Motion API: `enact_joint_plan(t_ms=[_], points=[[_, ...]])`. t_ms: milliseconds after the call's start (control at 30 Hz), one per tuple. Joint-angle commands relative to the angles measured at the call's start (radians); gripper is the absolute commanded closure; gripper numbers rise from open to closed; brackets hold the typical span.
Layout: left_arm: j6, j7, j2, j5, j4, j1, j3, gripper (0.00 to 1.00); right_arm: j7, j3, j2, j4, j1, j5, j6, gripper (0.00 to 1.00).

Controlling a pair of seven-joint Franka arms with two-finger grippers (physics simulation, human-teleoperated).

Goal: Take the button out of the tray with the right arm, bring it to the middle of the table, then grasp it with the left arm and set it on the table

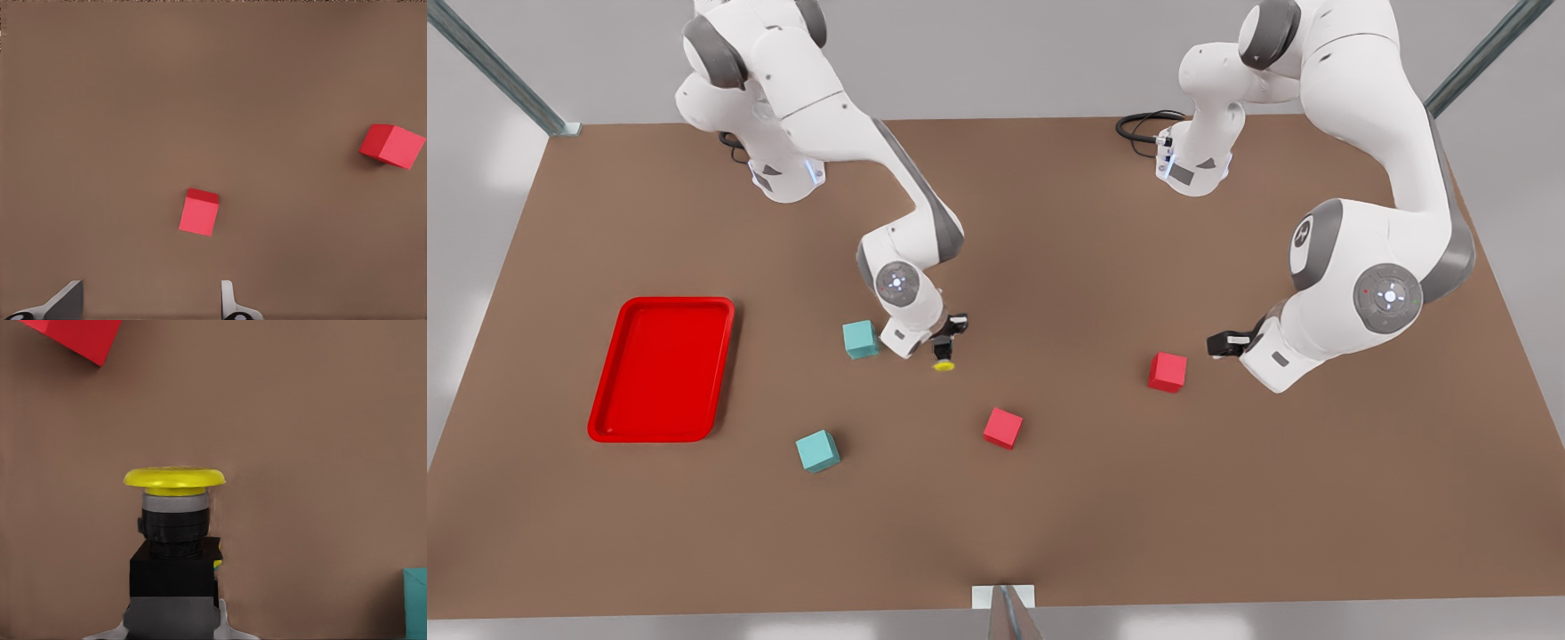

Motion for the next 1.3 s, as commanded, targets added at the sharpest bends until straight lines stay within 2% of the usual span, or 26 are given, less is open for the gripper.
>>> enact_joint_plan(t_ms=[0, 200, 333, 400, 500, 533, 567, 600, 633, 667, 700, 733, 767, 800, 867, 900, 933, 967, 1100, 1267], points=[[0.002, -0.008, -0.001, 0.011, 0.000, 0.001, 0.000, 0.00, 0.504, -0.012, 0.035, 0.052, 0.029, 0.074, -0.062, 0.64], [0.003, -0.020, -0.001, 0.011, 0.000, -0.007, -0.003, 0.00, 0.559, -0.035, 0.217, 0.295, 0.118, 0.109, -0.098, 0.64], [0.000, -0.020, -0.001, 0.034, 0.002, -0.007, -0.003, 0.00, 0.559, -0.031, 0.303, 0.381, 0.158, 0.111, -0.096, 0.62], [0.000, -0.020, -0.001, 0.034, 0.002, -0.007, -0.006, 0.00, 0.559, -0.032, 0.340, 0.427, 0.160, 0.117, -0.098, 0.00], [-0.003, -0.016, -0.012, 0.032, 0.005, -0.007, -0.006, 0.00, 0.558, -0.035, 0.326, 0.427, 0.155, 0.115, -0.118, 0.00], [-0.003, -0.022, -0.012, 0.032, 0.006, -0.008, -0.008, 0.00, 0.556, -0.037, 0.263, 0.407, 0.122, 0.103, -0.142, 0.00], [-0.003, -0.020, -0.012, 0.032, 0.006, -0.014, -0.008, 0.00, 0.529, -0.038, 0.135, 0.320, 0.065, 0.091, -0.185, 0.00], [-0.001, -0.028, -0.012, 0.020, 0.008, -0.027, -0.023, 0.00, 0.409, -0.038, -0.051, 0.209, -0.038, 0.028, -0.265, 0.00], [0.010, -0.129, -0.012, 0.021, 0.011, -0.024, -0.116, 0.00, 0.291, -0.038, -0.213, 0.158, -0.197, -0.062, -0.369, 0.00], [0.017, -0.294, 0.006, 0.026, 0.031, -0.057, -0.216, 0.00, 0.044, -0.046, -0.339, 0.123, -0.375, -0.150, -0.486, 0.00], [0.036, -0.474, 0.006, 0.021, 0.032, -0.177, -0.225, 0.00, -0.244, -0.051, -0.418, 0.094, -0.564, -0.328, -0.540, 0.00], [0.030, -0.676, 0.002, 0.026, 0.032, -0.275, -0.227, 0.00, -0.359, -0.049, -0.447, 0.109, -0.685, -0.378, -0.602, 0.00], [0.042, -0.812, 0.016, 0.029, 0.019, -0.335, -0.225, 0.00, -0.517, -0.049, -0.433, 0.213, -0.825, -0.379, -0.679, 0.00], [0.120, -0.871, 0.032, 0.032, 0.008, -0.387, -0.224, 0.00, -0.559, -0.049, -0.410, 0.237, -0.869, -0.382, -0.671, 0.00], [-0.001, -0.730, 0.150, -0.086, 0.014, -0.372, -0.224, 0.01, -0.542, -0.034, -0.393, 0.319, -0.856, -0.380, -0.702, 0.00], [0.028, -0.738, 0.203, -0.083, 0.020, -0.390, -0.222, 0.01, -0.541, 0.083, -0.408, 0.350, -0.938, -0.382, -0.770, 0.00], [0.054, -0.729, 0.232, -0.075, 0.019, -0.384, -0.215, 0.01, -0.512, 0.235, -0.413, 0.355, -1.020, -0.404, -0.802, 0.00], [0.095, -0.727, 0.264, -0.046, 0.022, -0.382, -0.213, 0.01, -0.458, 0.310, -0.430, 0.321, -1.035, -0.441, -0.810, 0.00], [0.158, -0.652, 0.318, 0.024, 0.034, -0.369, -0.209, 0.01, -0.407, 0.315, -0.425, 0.378, -1.047, -0.448, -0.739, 0.00], [0.212, -0.522, 0.378, 0.027, 0.046, -0.364, -0.159, 0.01, -0.415, 0.313, -0.458, 0.385, -1.049, -0.467, -0.754, 0.00]])
